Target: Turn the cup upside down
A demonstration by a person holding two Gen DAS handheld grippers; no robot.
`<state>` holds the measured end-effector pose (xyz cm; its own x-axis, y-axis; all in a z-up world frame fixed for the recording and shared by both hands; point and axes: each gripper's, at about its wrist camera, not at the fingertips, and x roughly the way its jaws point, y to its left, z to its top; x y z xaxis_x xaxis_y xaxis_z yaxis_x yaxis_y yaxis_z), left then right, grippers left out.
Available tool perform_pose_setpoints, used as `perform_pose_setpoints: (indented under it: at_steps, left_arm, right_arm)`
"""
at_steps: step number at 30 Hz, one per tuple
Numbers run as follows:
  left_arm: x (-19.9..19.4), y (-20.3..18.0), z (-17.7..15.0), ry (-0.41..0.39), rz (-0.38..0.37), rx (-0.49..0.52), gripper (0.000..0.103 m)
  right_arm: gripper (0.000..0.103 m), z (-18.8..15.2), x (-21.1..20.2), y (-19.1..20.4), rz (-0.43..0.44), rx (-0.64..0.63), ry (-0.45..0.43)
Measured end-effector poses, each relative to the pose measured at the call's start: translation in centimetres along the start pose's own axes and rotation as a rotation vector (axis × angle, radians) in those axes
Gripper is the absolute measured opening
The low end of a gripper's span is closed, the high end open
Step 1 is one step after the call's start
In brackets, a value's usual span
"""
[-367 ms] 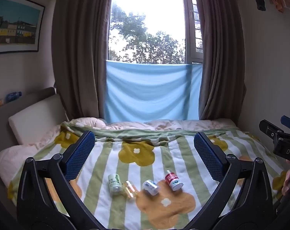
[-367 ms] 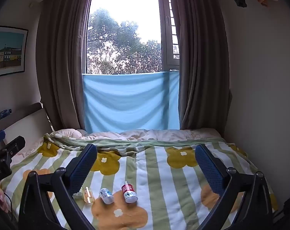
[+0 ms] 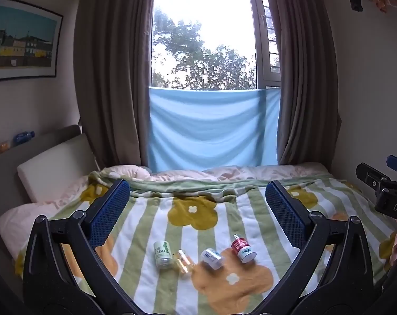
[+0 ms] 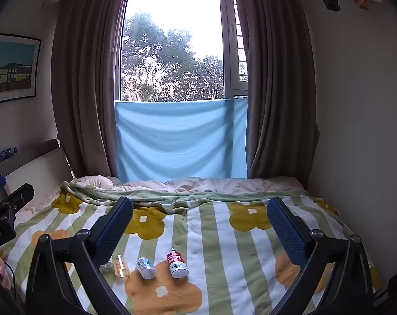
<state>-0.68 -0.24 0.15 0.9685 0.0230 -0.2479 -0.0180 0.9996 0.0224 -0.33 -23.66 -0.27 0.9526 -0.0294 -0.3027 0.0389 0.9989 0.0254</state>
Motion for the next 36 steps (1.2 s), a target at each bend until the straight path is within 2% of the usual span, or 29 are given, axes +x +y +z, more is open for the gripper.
perform_pose_setpoints:
  at_steps: [6, 18, 36]
  left_arm:
    - [-0.6, -0.07, 0.14, -0.033, 0.034, -0.001, 0.103]
    - [0.2, -0.23, -0.24, 0.03, 0.001, -0.014, 0.103]
    - [-0.15, -0.64, -0.31, 0.03, -0.007, 0.006, 0.103]
  right_arm:
    - [0.102, -0.11, -0.01, 0.2, -0.022, -0.03, -0.007]
    - [0.102, -0.13, -0.42, 0.03, -0.037, -0.006, -0.009]
    - [0.102, -0.13, -0.4, 0.02, -0.037, -0.023, 0.008]
